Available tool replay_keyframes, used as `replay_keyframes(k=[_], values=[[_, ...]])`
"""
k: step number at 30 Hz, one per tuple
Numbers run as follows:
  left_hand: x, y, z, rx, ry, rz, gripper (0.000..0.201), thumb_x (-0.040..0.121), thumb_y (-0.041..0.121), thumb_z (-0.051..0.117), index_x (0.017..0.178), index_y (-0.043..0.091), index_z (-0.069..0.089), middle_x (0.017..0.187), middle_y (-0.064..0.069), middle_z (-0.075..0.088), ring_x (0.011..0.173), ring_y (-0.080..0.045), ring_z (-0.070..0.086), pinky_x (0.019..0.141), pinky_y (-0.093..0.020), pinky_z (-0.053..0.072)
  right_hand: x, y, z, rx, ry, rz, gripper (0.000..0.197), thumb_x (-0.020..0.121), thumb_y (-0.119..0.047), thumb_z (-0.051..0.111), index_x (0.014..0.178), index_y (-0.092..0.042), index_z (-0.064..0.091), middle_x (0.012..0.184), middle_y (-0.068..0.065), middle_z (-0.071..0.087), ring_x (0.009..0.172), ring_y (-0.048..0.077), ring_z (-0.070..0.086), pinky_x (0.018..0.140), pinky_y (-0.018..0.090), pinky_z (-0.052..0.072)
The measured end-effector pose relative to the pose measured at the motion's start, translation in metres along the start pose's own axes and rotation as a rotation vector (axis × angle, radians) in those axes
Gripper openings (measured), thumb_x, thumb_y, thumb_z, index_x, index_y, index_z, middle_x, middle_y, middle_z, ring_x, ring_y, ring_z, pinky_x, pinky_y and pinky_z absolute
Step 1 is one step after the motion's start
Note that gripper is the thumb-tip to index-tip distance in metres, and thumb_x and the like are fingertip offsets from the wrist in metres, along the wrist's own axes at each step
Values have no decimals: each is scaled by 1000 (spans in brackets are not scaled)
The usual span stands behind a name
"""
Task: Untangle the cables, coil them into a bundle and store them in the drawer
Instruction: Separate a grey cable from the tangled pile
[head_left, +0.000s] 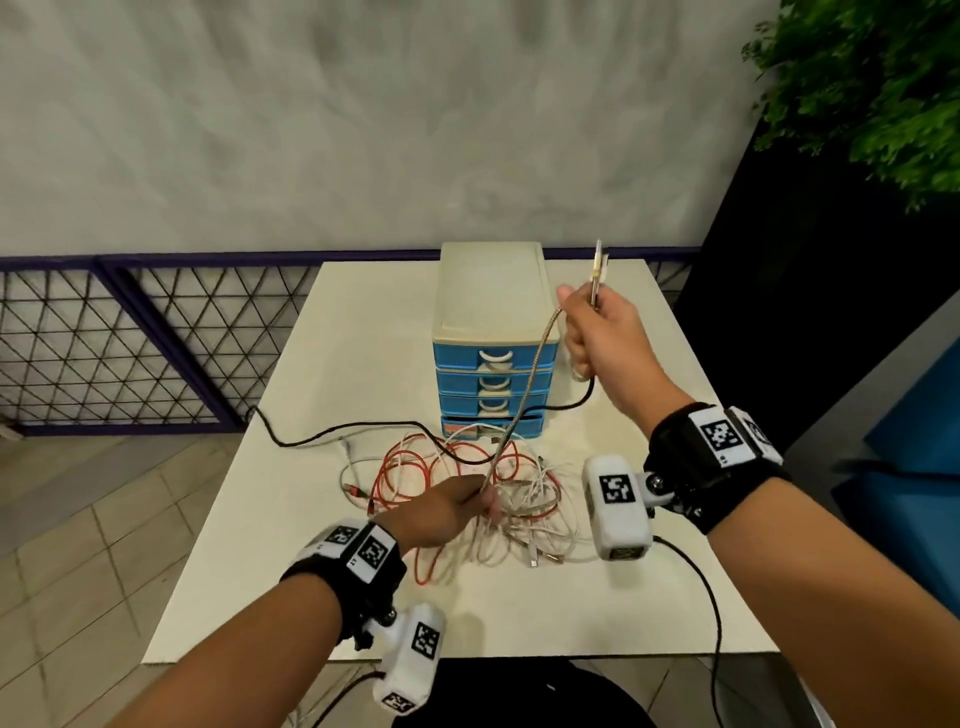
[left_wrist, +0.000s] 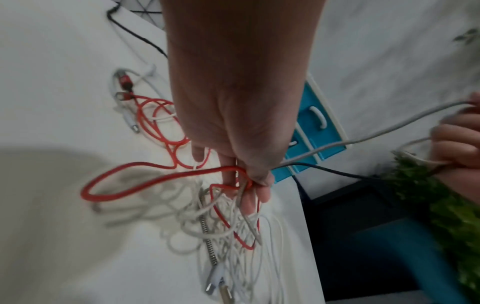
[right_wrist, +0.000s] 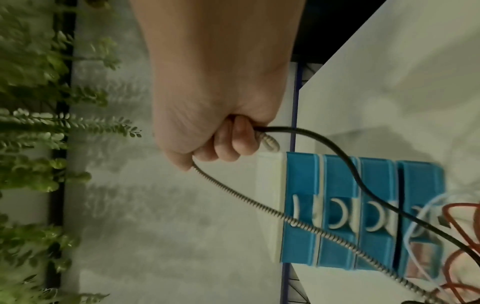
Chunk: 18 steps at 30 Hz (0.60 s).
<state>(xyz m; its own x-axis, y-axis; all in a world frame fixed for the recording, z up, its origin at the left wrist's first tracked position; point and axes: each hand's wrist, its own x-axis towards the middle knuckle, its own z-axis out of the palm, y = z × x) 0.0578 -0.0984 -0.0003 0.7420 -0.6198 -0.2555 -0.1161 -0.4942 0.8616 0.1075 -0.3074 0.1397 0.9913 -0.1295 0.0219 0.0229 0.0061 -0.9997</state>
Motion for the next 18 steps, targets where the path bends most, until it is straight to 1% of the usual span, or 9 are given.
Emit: replay_keyframes(k=[1, 3, 6, 8, 10, 12, 14, 15, 18], values=[[1, -5, 2, -15, 47, 1, 26, 101, 14, 37, 88, 11, 59, 89, -2, 64, 83, 1, 60, 84, -13, 43, 1, -3, 1, -45, 52, -50, 27, 96, -28, 57, 75, -22, 41, 54, -6, 34, 44, 9, 29, 43, 24, 25], [8, -5, 0, -2, 147, 18, 30, 100, 17, 40, 90, 6, 66, 93, -9, 69, 90, -15, 62, 84, -24, 44, -2, -1, 0, -262, 86, -157, 29, 95, -22, 59, 72, -22, 41, 59, -5, 36, 50, 8, 32, 50, 19, 30], [20, 17, -12, 32, 276, 33, 28, 97, 24, 50, 87, 8, 70, 90, -16, 69, 85, -24, 62, 79, -32, 45, -14, 24, 3, -601, -59, -156, 30, 94, -24, 59, 70, -26, 41, 61, -7, 41, 53, 7, 37, 51, 20, 33], [23, 38, -20, -14, 334, 46, 26, 94, 28, 55, 80, 12, 69, 84, -9, 72, 82, -23, 66, 80, -37, 49, -24, 42, 7, -738, -172, -87, 31, 94, -36, 59, 69, -27, 42, 61, -7, 43, 54, 7, 40, 52, 25, 32], [24, 55, -25, -68, 380, 81, 23, 93, 25, 56, 78, 12, 68, 78, -4, 72, 74, -16, 66, 75, -34, 51, -29, 57, 14, -736, -232, 5, 31, 90, -51, 58, 71, -27, 49, 64, -9, 51, 59, 5, 48, 55, 25, 34], [23, 68, -25, -48, 422, 104, 17, 90, 17, 56, 79, 11, 68, 77, -5, 72, 70, -11, 63, 71, -31, 50, -32, 67, 20, -647, -257, 71, 35, 85, -59, 58, 77, -25, 58, 71, -9, 62, 68, 5, 61, 63, 26, 44], [22, 73, -24, -72, 434, 116, 17, 89, 11, 55, 79, 10, 68, 78, -8, 72, 72, -12, 64, 72, -33, 51, -32, 71, 23, -566, -275, 75, 34, 86, -57, 58, 78, -24, 62, 72, -7, 67, 71, 9, 67, 73, 30, 52], [22, 72, -24, -108, 425, 120, 19, 91, 13, 54, 79, 10, 69, 78, -9, 72, 73, -13, 65, 73, -33, 51, -33, 72, 23, -526, -276, 73, 32, 88, -53, 58, 78, -24, 64, 70, -7, 68, 69, 9, 68, 75, 31, 54], [21, 63, -23, -185, 376, 94, 22, 93, 21, 56, 81, 7, 68, 79, -8, 72, 76, -19, 64, 83, -43, 51, -31, 70, 23, -435, -243, 57, 26, 95, -37, 58, 72, -25, 64, 62, -9, 65, 63, 5, 64, 71, 27, 49]])
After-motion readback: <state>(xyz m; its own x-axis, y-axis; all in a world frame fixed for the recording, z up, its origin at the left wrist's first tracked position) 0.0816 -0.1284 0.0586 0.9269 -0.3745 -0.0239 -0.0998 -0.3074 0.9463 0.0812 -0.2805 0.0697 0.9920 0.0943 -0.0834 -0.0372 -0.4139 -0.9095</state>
